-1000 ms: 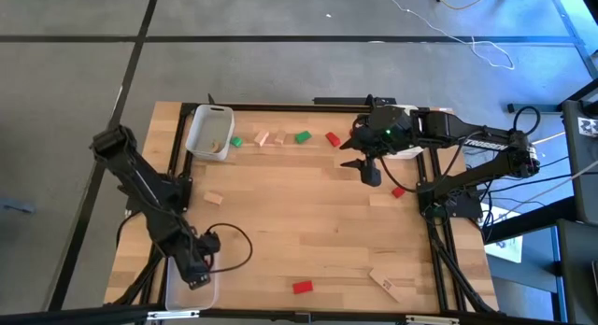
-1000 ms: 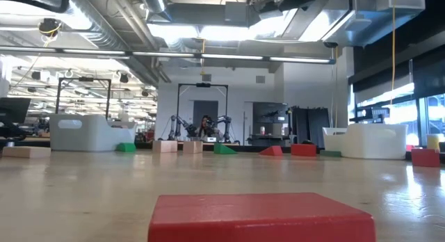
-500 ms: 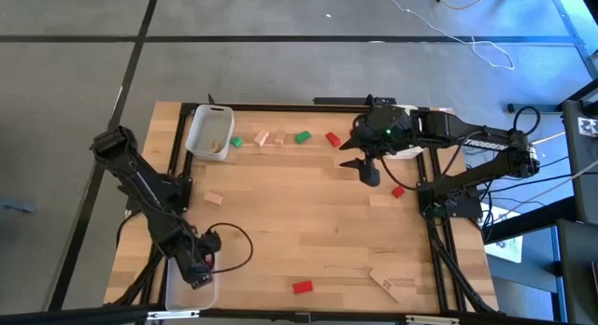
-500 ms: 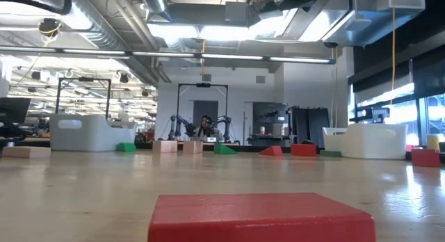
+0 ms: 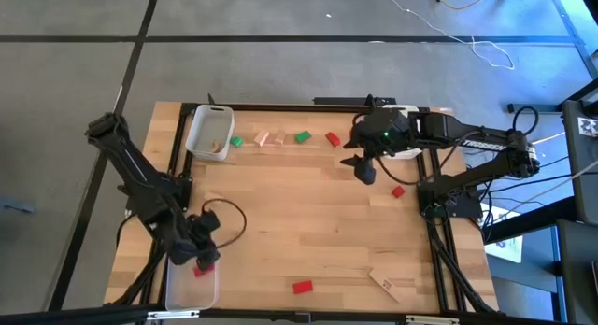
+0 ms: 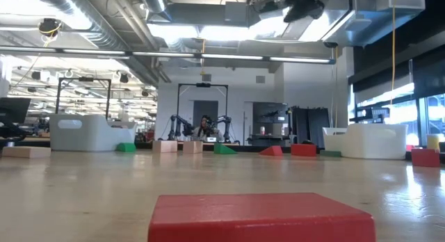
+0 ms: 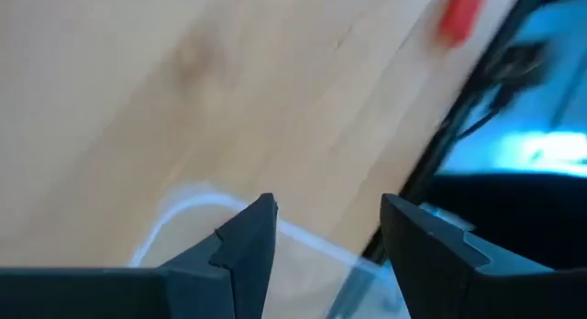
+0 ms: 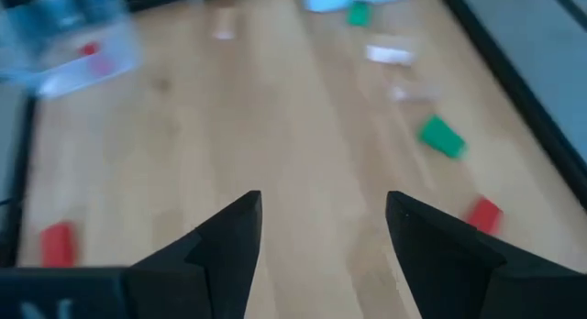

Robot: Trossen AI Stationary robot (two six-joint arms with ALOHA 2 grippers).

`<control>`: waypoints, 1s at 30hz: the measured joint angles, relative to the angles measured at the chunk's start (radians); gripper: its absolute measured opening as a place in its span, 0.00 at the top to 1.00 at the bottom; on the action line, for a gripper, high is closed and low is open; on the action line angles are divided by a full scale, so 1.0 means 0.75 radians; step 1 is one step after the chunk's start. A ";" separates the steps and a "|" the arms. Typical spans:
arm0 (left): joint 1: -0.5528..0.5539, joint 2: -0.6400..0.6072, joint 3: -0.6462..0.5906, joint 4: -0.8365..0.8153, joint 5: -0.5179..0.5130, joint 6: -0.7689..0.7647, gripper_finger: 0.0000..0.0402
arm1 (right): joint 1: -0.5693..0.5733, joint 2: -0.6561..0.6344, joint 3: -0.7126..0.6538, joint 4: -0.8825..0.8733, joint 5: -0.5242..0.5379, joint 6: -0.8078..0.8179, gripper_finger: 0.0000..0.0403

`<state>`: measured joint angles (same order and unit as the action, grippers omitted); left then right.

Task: Sort & place blocks by color
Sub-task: Put the red block into the transparent bin

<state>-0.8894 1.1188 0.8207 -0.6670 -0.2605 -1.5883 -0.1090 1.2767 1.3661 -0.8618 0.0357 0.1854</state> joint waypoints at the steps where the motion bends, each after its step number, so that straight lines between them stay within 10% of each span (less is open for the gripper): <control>1: -0.001 -0.028 0.000 -0.002 -0.052 0.006 0.53 | 0.000 0.005 -0.003 -0.005 0.038 0.043 0.42; 17: 0.116 -0.390 0.000 -0.064 -0.364 0.384 0.53 | -0.262 0.223 -0.003 -0.122 0.231 0.508 0.42; 30: 0.406 -0.497 0.000 -0.064 -0.436 0.986 0.53 | -0.612 0.518 -0.003 -0.212 0.176 0.349 0.42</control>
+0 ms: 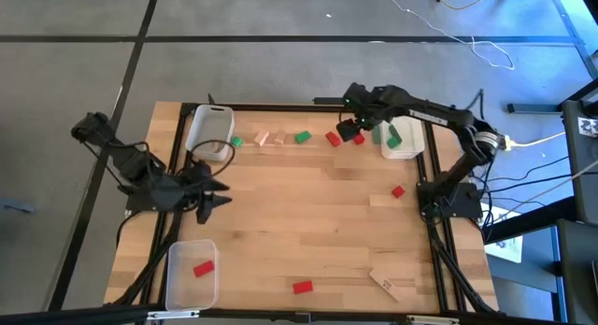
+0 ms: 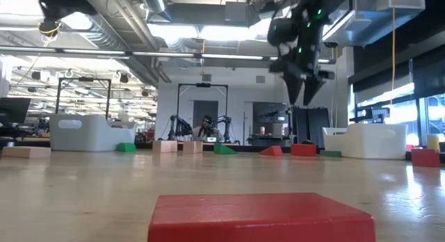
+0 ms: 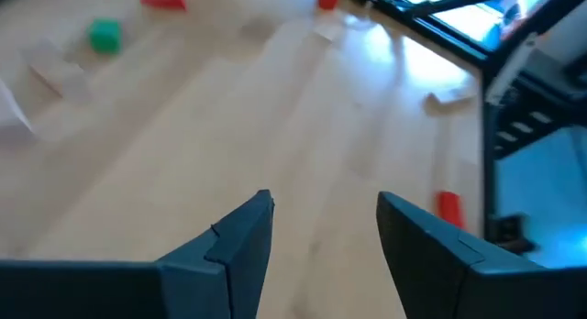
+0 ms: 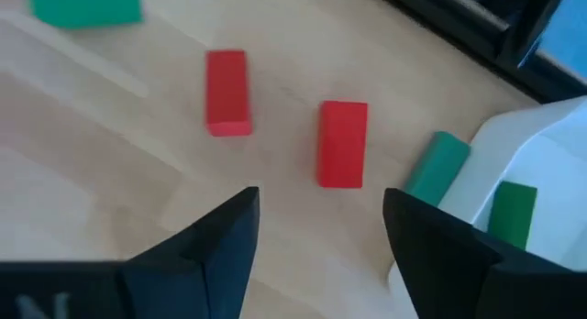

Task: Sort & place blocks by color
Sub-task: Put the red block into the transparent bin

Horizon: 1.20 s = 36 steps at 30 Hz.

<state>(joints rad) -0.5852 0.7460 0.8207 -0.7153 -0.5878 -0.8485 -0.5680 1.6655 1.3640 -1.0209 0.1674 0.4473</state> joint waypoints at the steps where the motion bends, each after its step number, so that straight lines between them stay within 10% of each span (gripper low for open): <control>1: 0.029 -0.002 0.000 0.000 0.000 0.043 0.53 | -0.017 0.028 0.000 0.005 -0.004 -0.017 0.42; 36: 0.304 -0.003 0.000 0.014 0.174 0.260 0.53 | -0.174 0.478 0.003 0.047 -0.122 -0.264 0.49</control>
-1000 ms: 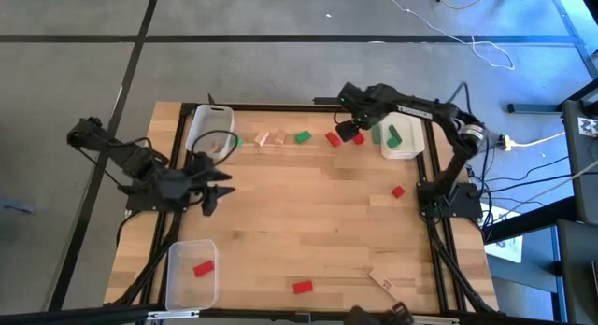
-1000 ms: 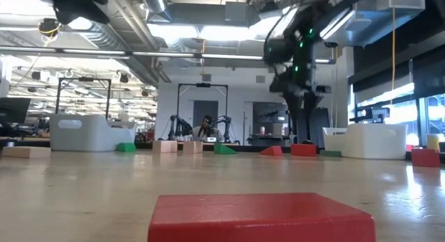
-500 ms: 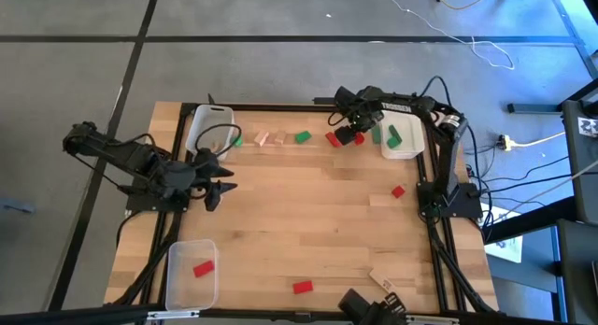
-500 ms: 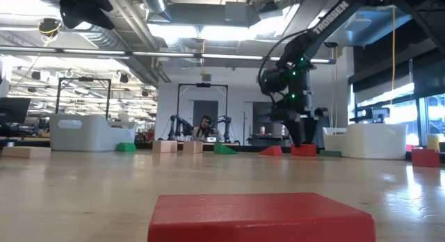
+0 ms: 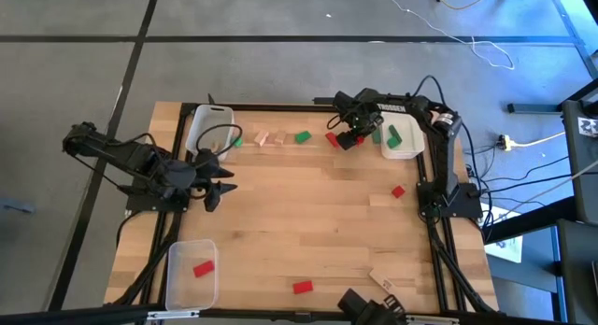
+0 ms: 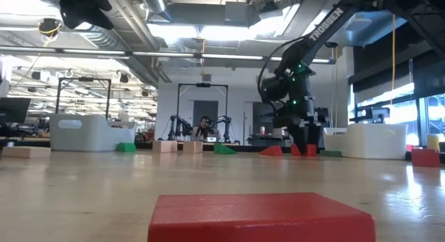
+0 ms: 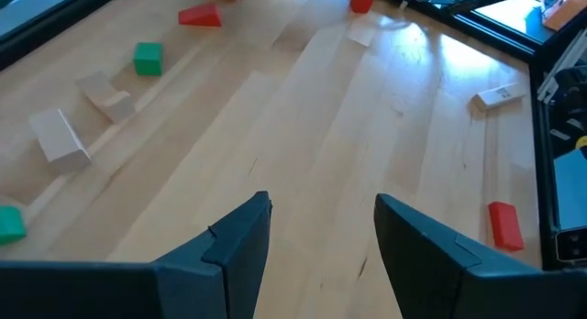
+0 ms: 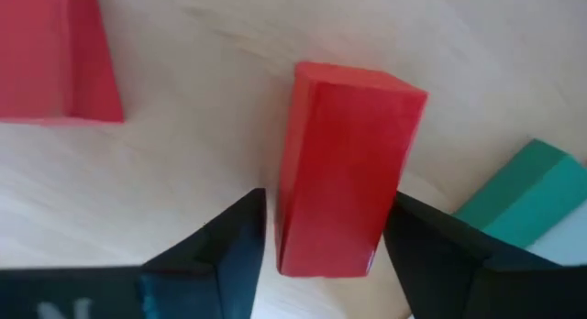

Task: Sort & place blocks by color
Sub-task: Put the red block into the transparent bin

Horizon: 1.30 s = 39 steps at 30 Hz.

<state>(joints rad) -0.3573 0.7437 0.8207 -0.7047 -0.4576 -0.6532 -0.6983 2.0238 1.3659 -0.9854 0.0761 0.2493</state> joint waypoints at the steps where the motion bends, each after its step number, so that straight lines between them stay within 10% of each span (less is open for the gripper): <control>1: 0.000 0.000 0.000 0.003 0.001 0.008 0.53 | 0.000 0.006 0.000 0.002 -0.001 -0.001 0.51; 6: 0.000 0.000 0.000 0.003 0.005 0.013 0.53 | 0.001 0.020 0.004 0.008 -0.004 -0.047 0.67; 18: 0.000 0.000 0.000 0.003 -0.024 -0.047 0.53 | 0.066 0.012 0.009 0.015 0.076 -0.248 0.67; 30: 0.000 0.003 0.000 0.013 -0.046 -0.112 0.53 | 0.345 0.006 0.233 -0.055 0.480 -0.393 0.67; 39: 0.000 0.016 0.000 0.013 -0.396 -0.417 0.53 | 0.580 0.005 0.506 -0.017 0.720 -0.481 0.67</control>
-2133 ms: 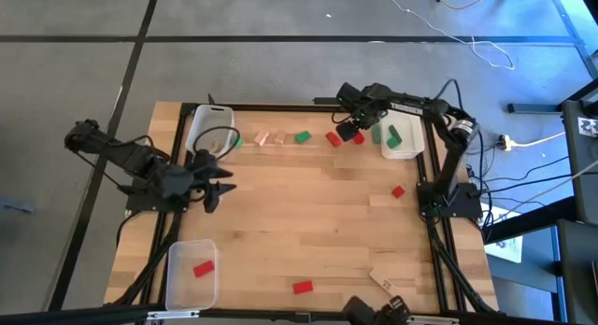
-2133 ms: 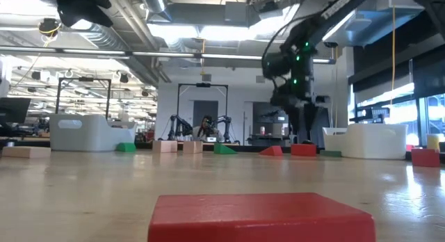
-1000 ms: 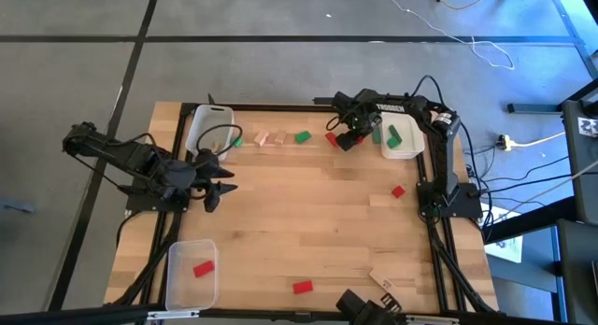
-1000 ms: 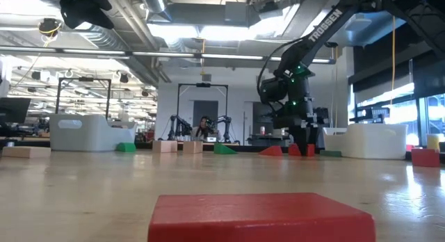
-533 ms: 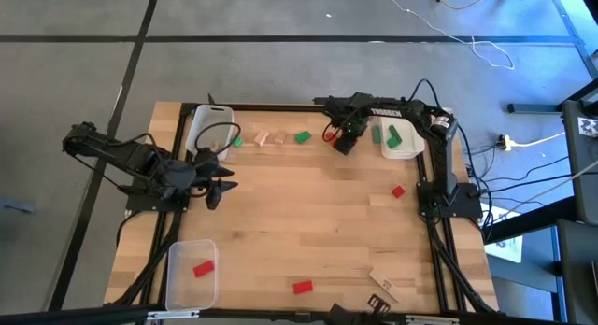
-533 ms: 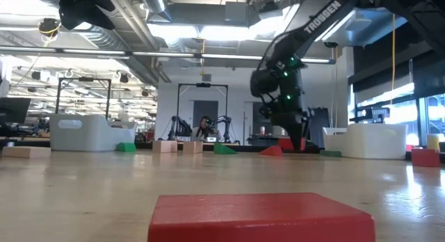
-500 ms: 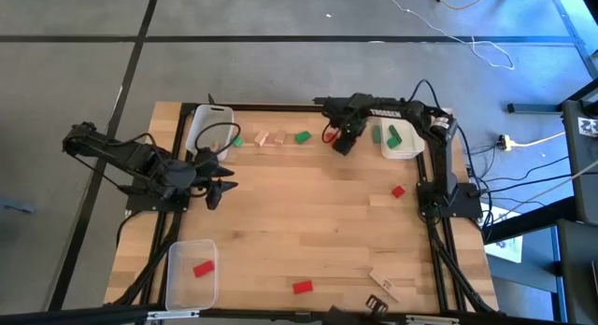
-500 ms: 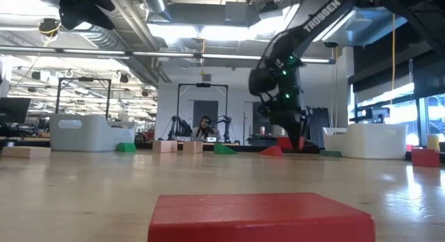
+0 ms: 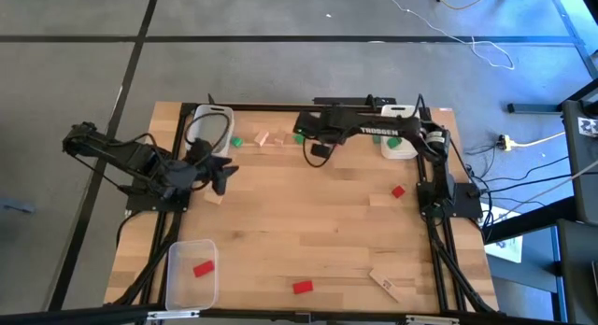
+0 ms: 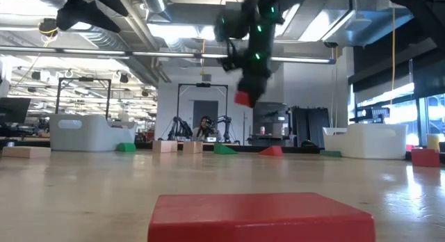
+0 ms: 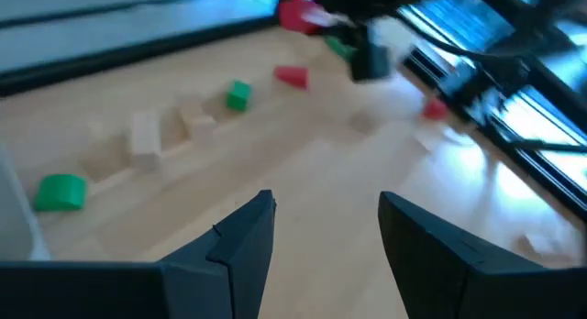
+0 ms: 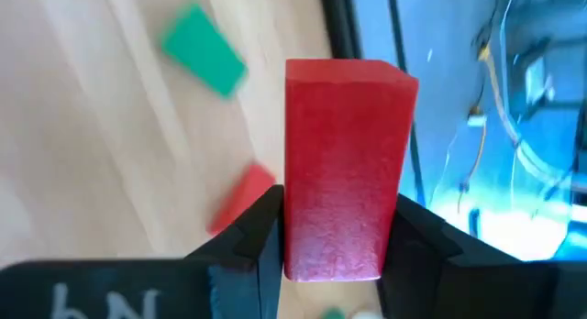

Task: Sort & place blocks by color
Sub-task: Put the red block into the transparent bin

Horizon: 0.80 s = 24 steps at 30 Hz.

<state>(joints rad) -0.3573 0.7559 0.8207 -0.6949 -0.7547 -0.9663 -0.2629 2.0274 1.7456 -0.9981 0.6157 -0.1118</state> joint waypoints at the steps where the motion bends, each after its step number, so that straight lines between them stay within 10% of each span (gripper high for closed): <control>1: 0.000 0.001 -0.001 0.000 -0.022 -0.001 0.53 | 0.020 0.000 0.032 0.003 0.001 -0.006 0.67; 10: 0.043 0.035 -0.001 0.002 -0.039 0.061 0.53 | 0.187 -0.002 0.311 0.028 0.005 -0.069 0.67; 24: 0.043 0.143 -0.001 0.473 -0.063 1.490 0.53 | 0.337 -0.003 0.413 0.090 -0.111 -0.142 0.67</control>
<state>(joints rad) -0.3248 0.8633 0.8200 -0.3397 -0.8022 0.1513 -0.0105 2.0251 2.0556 -0.9307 0.5324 -0.2183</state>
